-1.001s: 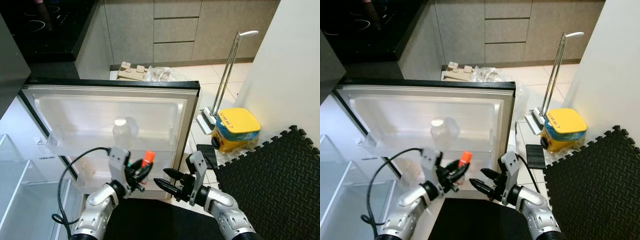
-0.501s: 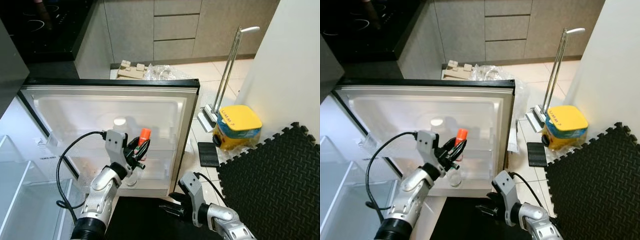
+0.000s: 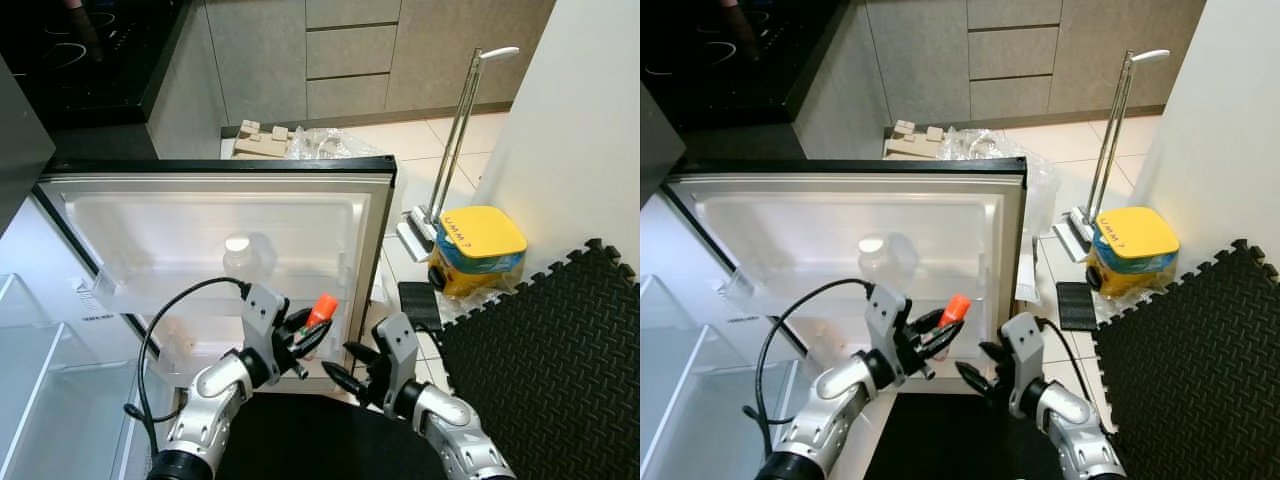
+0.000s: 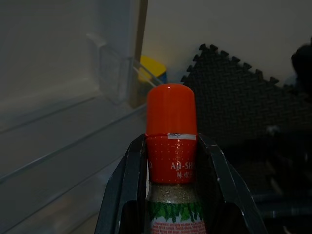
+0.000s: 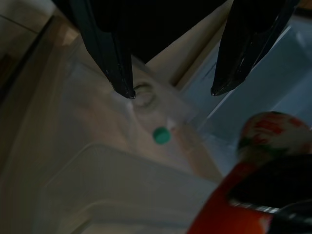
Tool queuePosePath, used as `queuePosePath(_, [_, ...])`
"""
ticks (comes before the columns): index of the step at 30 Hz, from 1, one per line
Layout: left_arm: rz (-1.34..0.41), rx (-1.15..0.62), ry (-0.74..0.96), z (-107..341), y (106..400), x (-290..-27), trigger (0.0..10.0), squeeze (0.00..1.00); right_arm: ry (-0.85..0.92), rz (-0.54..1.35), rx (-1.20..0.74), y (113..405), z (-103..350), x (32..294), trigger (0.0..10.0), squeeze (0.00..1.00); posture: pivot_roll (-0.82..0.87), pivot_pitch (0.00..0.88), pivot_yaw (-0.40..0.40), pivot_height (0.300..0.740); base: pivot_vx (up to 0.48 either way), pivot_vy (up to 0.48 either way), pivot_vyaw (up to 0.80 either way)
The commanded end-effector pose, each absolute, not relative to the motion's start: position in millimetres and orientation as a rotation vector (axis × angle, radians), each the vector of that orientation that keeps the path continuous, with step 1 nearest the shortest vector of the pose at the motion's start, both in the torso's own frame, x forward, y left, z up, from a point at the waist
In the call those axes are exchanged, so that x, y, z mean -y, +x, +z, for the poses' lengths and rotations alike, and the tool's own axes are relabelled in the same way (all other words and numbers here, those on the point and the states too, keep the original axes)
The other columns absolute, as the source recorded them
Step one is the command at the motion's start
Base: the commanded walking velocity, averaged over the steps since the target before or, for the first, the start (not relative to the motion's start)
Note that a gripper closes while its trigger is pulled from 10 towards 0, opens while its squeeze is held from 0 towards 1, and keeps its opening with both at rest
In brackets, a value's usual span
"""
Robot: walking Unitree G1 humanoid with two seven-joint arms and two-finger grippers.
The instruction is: Restocking fridge
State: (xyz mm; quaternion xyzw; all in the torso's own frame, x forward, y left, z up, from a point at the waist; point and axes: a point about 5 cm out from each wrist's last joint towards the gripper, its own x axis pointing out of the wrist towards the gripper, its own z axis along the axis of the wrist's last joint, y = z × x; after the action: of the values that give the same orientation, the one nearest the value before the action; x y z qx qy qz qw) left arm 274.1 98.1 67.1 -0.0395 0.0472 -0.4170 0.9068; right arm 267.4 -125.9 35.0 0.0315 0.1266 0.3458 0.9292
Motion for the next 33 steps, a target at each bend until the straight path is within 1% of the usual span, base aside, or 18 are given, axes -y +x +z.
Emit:
queuePosePath(1, [-0.852,-0.127,-0.055,59,269,-109,10.0,0.0,0.063,0.675,-0.249,270,35,129,10.0,0.0,-0.2,0.082,0.039,0.74,0.0,0.0,0.0])
queuePosePath(7, [-0.831,-0.19,-0.024,44,261,-121,10.0,0.0,0.041,0.694,-0.276,273,34,127,10.0,0.0,-0.2,0.076,0.03,0.74,0.0,0.0,0.0])
queuePosePath(10, [-0.844,-0.205,-0.027,41,257,-121,10.0,0.0,0.04,0.701,-0.284,274,34,126,10.0,0.0,-0.2,0.073,0.019,0.74,0.0,0.0,0.0])
queuePosePath(11, [-0.857,-0.214,-0.031,39,254,-120,10.0,0.0,0.043,0.704,-0.293,274,33,126,7.3,0.0,-0.2,0.072,0.015,0.74,0.0,0.0,0.0])
queuePosePath(12, [-0.857,-0.214,-0.031,39,254,-120,10.0,0.0,0.043,0.704,-0.293,274,33,126,7.3,0.0,-0.2,0.072,0.015,0.74,0.0,0.0,0.0])
queuePosePath(13, [-0.874,-0.219,-0.04,38,251,-118,10.0,0.0,0.046,0.709,-0.299,275,33,125,0.0,0.0,-0.19,0.072,0.008,0.74,0.0,0.0,0.0])
queuePosePath(17, [-0.91,-0.201,-0.088,41,244,-109,10.0,0.0,0.081,0.715,-0.315,277,31,125,0.0,0.0,-0.19,0.073,-0.002,0.74,0.0,0.0,0.0])
queuePosePath(24, [-0.941,-0.175,-0.132,46,243,-104,10.0,0.0,0.104,0.698,-0.323,277,29,128,0.0,0.0,-0.19,0.078,-0.004,0.74,0.0,0.0,0.0])
queuePosePath(30, [-1.037,-0.206,-0.178,50,235,-100,10.0,0.0,0.185,0.647,-0.307,280,30,132,0.0,0.0,-0.19,0.085,-0.001,0.74,0.0,0.0,0.0])
queuePosePath(31, [-1.057,-0.219,-0.176,49,233,-99,10.0,0.0,0.206,0.642,-0.298,280,32,132,0.9,0.0,-0.19,0.086,0.0,0.74,0.0,0.0,0.0])
queuePosePath(32, [-1.081,-0.235,-0.174,48,230,-98,10.0,0.0,0.233,0.641,-0.29,281,33,132,2.9,0.0,-0.19,0.089,0.0,0.74,0.0,0.0,0.0])
queuePosePath(33, [-1.081,-0.235,-0.174,48,230,-98,10.0,0.0,0.233,0.641,-0.29,281,33,132,2.9,0.0,-0.19,0.089,0.0,0.74,0.0,0.0,0.0])
